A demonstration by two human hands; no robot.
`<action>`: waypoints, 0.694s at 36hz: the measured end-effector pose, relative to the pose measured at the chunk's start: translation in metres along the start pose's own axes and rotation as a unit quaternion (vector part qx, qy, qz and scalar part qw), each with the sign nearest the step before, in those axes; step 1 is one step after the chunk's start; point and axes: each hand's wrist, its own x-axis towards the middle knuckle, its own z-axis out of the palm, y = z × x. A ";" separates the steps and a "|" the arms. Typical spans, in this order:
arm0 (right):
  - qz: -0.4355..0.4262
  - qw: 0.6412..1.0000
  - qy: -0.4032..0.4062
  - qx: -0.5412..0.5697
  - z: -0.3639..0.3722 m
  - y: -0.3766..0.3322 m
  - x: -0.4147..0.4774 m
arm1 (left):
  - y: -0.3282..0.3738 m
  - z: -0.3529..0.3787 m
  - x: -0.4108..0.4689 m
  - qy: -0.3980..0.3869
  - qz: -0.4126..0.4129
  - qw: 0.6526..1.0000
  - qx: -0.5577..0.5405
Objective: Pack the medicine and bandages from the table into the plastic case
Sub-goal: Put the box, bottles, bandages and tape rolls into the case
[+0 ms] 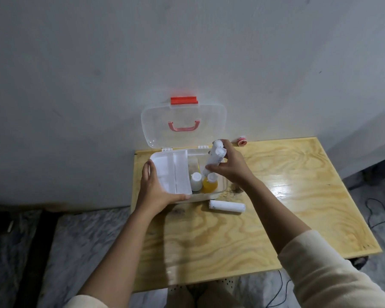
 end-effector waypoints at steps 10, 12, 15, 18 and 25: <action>0.001 0.990 -0.052 -0.128 0.001 -0.002 0.011 | -0.002 0.000 0.001 -0.004 -0.006 1.000 0.019; 0.015 0.988 -0.060 -0.141 0.003 -0.002 0.014 | -0.001 0.000 0.001 -0.004 -0.004 1.000 0.022; 0.029 0.985 -0.074 -0.151 0.006 0.000 0.016 | -0.001 0.000 0.001 -0.004 -0.003 1.000 0.021; 0.046 0.984 -0.080 -0.150 0.008 0.000 0.017 | -0.001 0.000 0.000 -0.004 -0.001 1.000 0.021; 0.072 0.986 -0.077 -0.127 0.011 -0.004 0.020 | -0.002 0.001 0.002 0.000 0.001 1.000 0.018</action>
